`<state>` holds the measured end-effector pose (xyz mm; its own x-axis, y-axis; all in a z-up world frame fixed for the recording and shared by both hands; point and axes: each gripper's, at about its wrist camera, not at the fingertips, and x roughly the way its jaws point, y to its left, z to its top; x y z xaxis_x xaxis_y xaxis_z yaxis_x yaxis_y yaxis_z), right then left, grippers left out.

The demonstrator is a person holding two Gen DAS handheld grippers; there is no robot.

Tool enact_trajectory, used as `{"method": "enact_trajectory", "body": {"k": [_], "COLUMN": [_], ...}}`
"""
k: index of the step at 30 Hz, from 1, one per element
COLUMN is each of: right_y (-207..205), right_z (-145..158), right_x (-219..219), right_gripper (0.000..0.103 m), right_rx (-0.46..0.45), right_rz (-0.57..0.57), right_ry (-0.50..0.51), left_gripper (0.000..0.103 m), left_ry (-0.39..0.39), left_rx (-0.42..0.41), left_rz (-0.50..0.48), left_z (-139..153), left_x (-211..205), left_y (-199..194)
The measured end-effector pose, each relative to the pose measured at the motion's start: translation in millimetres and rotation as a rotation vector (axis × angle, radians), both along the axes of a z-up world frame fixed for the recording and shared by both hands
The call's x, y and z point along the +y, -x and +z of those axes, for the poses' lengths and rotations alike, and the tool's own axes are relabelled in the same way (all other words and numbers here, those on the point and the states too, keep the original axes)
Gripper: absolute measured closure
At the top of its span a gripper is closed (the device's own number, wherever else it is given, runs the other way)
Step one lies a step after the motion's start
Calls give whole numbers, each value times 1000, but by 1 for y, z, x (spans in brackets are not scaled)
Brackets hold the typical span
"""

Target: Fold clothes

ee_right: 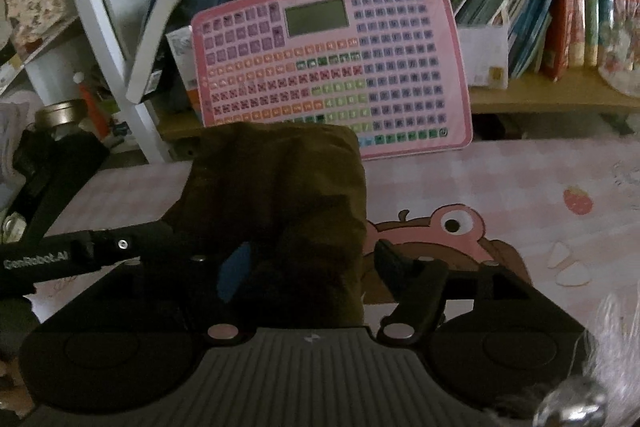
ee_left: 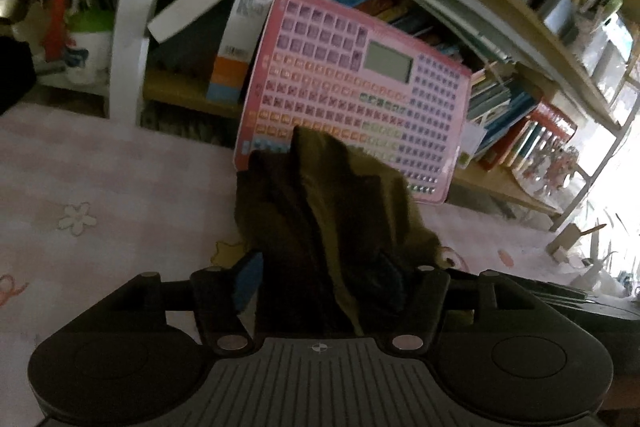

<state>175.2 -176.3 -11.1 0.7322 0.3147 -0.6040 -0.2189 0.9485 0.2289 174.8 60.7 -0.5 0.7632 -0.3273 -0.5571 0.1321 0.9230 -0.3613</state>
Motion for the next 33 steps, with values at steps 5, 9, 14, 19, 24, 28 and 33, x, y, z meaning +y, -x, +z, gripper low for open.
{"method": "enact_trajectory", "body": {"k": [5,9,14,19,24,28,33], "right_y": [23,43,67,87,101,109,119], "right_z": [7,7,1,-6,-10,-11,-11], "right_x": [-2,-6,-8,-11,-16,-19,-15], "right_gripper": [29,24,17,16,16,16,14], "right_rx": [-15,-10,4,22,31,40,16], "right_rz": [-4,-8,-12,-33,-53,-72,-60], "right_ry": [33,48,85,98,99,107,142], "left_gripper": [33,29,26,19,12,8,6], "left_ry": [-61,-110,-176,-217,-245,-261,-278], "left_rx": [-28,-27,-5,-4,-9,-1,-4], "left_rz": [32,59,127,165,172,167,157], "left_z": [10,12,10,8,7,7,8], "left_x": [-14,-23,-30,-35,-40,-44,-49], "left_y": [35,61,86,106,120,125,132]}}
